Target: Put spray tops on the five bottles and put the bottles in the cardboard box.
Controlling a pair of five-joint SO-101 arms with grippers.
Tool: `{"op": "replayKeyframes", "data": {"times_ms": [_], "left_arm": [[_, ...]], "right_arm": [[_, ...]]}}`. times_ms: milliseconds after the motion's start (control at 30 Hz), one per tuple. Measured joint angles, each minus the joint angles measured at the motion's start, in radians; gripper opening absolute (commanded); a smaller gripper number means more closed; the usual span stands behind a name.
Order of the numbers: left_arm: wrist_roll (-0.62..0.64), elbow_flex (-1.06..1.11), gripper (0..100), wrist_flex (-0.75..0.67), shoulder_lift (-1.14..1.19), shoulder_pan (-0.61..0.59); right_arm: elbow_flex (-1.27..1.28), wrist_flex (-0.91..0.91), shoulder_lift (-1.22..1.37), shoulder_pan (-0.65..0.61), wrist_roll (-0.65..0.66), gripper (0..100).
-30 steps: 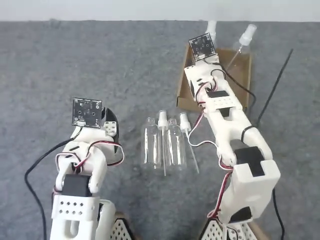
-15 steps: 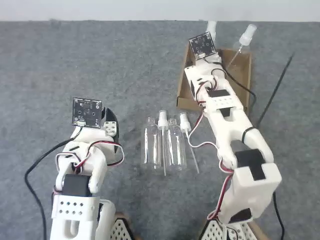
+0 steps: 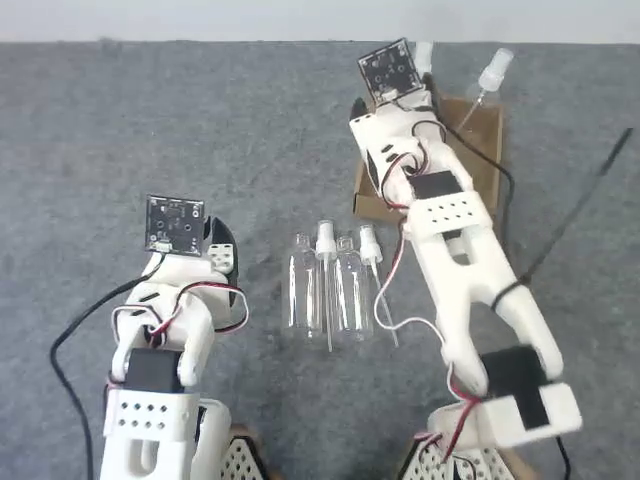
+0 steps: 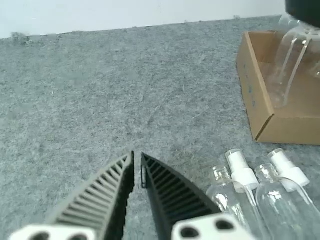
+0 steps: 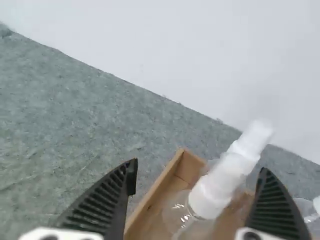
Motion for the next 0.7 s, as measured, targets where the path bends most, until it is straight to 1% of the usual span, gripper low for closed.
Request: {"op": "replayKeyframes", "data": {"times_ms": [200, 333, 433, 567, 700], "left_arm": [[0.0, 0.0, 1, 0.0, 0.0, 0.0], [0.0, 0.0, 1, 0.0, 0.0, 0.0], [0.0, 0.0, 1, 0.0, 0.0, 0.0], [0.0, 0.0, 1, 0.0, 0.0, 0.0], [0.0, 0.0, 1, 0.0, 0.0, 0.0]], "right_arm": [[0.005, 0.25, -0.169, -0.031, 0.0, 30.0], [0.112, 0.397, -0.296, -0.083, 0.0, 30.0], [0.238, 0.439, -0.402, -0.146, 0.0, 29.9], [0.42, 0.443, -0.526, -0.206, 0.0, 29.5], [0.502, 0.466, -0.56, -0.219, -0.021, 23.0]]}}
